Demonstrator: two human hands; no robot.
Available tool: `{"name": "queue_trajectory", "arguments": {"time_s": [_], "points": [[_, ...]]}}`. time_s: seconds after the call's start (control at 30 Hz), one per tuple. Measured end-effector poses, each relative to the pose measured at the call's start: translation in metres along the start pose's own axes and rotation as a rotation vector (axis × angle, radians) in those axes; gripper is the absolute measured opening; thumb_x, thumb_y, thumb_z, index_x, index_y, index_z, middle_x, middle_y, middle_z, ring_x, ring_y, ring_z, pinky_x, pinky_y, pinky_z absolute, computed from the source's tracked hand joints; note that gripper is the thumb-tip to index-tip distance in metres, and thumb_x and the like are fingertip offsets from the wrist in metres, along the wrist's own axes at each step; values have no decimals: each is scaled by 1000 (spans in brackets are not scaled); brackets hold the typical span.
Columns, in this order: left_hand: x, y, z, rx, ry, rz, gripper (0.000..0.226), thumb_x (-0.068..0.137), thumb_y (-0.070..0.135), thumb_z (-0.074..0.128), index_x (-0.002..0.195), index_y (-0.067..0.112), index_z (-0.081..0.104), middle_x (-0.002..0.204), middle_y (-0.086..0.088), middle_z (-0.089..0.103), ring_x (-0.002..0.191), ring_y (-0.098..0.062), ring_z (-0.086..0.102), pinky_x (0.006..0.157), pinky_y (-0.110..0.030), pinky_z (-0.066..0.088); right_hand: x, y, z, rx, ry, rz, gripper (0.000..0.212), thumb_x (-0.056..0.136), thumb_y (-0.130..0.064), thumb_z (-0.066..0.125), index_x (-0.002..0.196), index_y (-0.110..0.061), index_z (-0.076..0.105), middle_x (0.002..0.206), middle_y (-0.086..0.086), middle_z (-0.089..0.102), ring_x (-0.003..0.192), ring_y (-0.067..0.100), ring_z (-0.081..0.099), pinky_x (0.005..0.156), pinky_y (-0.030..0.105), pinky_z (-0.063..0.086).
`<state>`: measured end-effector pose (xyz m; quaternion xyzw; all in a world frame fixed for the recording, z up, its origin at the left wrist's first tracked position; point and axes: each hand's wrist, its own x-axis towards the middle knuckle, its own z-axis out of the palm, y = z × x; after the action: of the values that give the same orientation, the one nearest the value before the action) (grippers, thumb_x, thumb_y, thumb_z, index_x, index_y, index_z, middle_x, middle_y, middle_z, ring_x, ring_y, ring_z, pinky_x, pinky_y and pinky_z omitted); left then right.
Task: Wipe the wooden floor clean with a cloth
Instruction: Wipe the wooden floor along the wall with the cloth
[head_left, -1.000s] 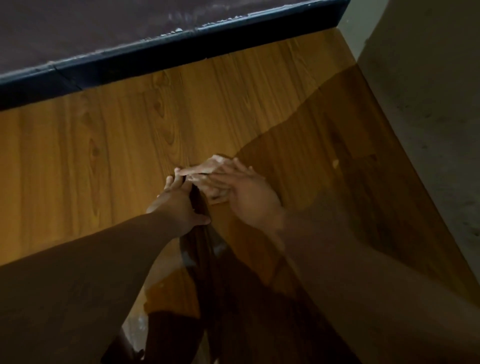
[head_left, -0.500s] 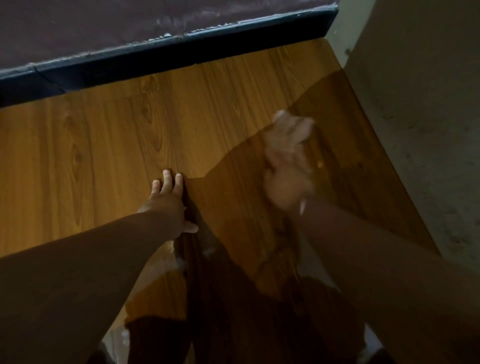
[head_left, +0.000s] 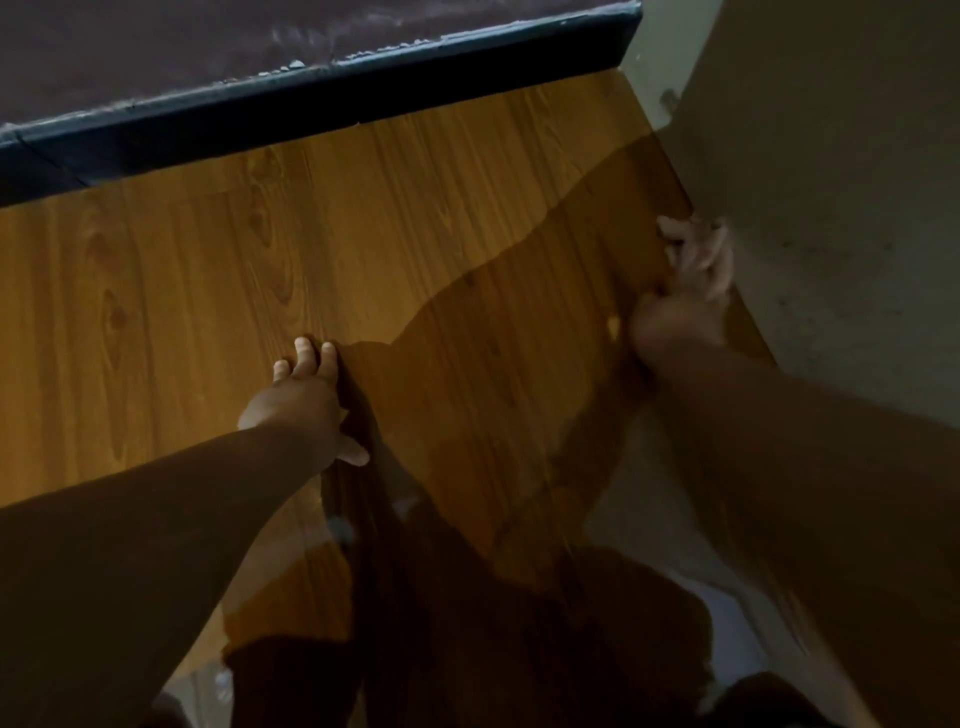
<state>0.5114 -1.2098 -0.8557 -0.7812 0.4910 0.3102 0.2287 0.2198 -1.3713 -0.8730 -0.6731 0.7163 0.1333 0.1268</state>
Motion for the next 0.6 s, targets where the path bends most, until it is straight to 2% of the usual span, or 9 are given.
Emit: {"name": "queue_trajectory", "arguments": {"time_s": [0.07,0.13,0.2,0.23,0.3,0.43,0.5,0.57,0.6], "points": [[0,1,-1,9,11,-4,129,69,42,81,151,16,-16,158,-8,-20,147,-31,0,113,-46,30,-26,-51,7,-28,57,-180,40,98,-15,33,126,8,49,139,30,44,131,47,38,103,59,31],[0,1,-1,9,7,-7,130,69,42,81,151,16,-16,158,-8,-20,147,-31,0,113,-46,28,-54,-87,23,144,-3,-540,42,96,-9,37,136,-5,50,139,27,46,127,39,46,101,48,39],[1,1,-2,0,12,-2,130,68,42,82,151,16,-15,158,-8,-20,147,-31,0,113,-46,28,-69,-98,27,283,-67,-894,55,96,-4,40,149,-18,32,155,18,29,140,28,32,114,42,26],[1,0,-2,-4,13,0,130,68,42,82,151,16,-15,158,-8,-20,147,-31,0,112,-46,28,-65,-90,29,245,-68,-984,55,98,-6,41,150,-22,30,158,8,25,145,23,23,118,43,18],[0,-1,-1,-4,11,0,131,67,43,82,151,17,-15,158,-8,-20,147,-30,0,112,-45,30,-44,-60,36,131,-77,-873,50,100,-17,44,148,-27,33,159,-2,23,148,20,12,119,42,10],[-1,-2,1,-3,36,6,130,67,43,82,151,18,-14,158,-7,-19,147,-30,1,110,-44,31,2,36,27,148,46,-264,52,101,-25,39,152,-25,26,159,1,23,146,24,17,118,43,17],[-1,-2,0,7,42,2,130,67,43,82,151,17,-14,159,-7,-18,147,-30,2,110,-44,32,3,55,20,74,61,15,57,101,-27,32,155,-24,12,162,-3,10,148,25,10,118,47,17],[-1,-2,0,10,32,3,130,67,44,82,151,17,-14,159,-7,-18,147,-30,1,110,-45,32,-11,39,28,-1,149,108,56,100,-28,24,153,-13,13,162,6,8,148,31,8,117,48,16],[0,-1,0,9,33,6,130,67,44,82,151,17,-14,158,-7,-19,147,-30,1,110,-45,32,-24,24,34,-26,166,63,53,99,-26,24,149,-6,26,158,14,20,145,34,16,118,47,14]]}}
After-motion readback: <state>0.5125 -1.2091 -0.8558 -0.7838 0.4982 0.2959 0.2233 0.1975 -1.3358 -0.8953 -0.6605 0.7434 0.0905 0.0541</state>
